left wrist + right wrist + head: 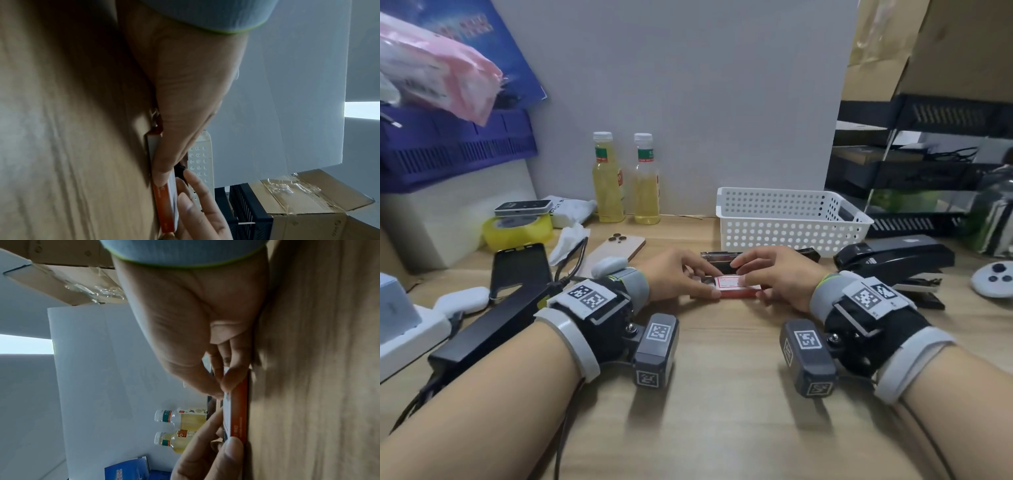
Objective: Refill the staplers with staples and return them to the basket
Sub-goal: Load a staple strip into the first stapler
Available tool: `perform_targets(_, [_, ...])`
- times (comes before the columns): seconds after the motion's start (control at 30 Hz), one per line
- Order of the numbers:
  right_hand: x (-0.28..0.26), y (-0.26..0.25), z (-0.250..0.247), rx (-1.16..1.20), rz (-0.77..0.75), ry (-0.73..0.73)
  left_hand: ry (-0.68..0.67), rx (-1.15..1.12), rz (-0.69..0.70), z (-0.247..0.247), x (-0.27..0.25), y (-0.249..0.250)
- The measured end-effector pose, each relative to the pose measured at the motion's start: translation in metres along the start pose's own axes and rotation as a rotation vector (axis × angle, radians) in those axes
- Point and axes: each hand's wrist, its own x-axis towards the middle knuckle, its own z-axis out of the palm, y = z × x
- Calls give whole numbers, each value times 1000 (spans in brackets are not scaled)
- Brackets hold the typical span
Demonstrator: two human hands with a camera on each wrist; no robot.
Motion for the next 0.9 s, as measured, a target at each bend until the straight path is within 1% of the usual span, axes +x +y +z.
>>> perform_targets(0.13, [2, 1, -2, -110, 14, 79, -3, 5, -49, -3, 0, -3])
perform_targets(0.23, [5, 3, -9, -221, 6, 174, -21, 0, -80, -4, 2, -7])
perform_targets(0.33, [6, 3, -16, -259, 11, 231, -33, -18, -82, -6, 3, -8])
perform_targets(0.5, [9, 3, -16, -303, 22, 198, 49, -155, -43, -10, 3, -16])
perform_targets(0.6, [9, 3, -16, -316, 2, 202, 4, -170, -8, -10, 1, -16])
perform_targets(0.8, [7, 4, -14, -314, -25, 206, -90, -38, -25, -11, -1, -2])
perform_targets(0.9, [7, 3, -12, -340, -37, 193, -107, 44, -19, -10, -2, 6])
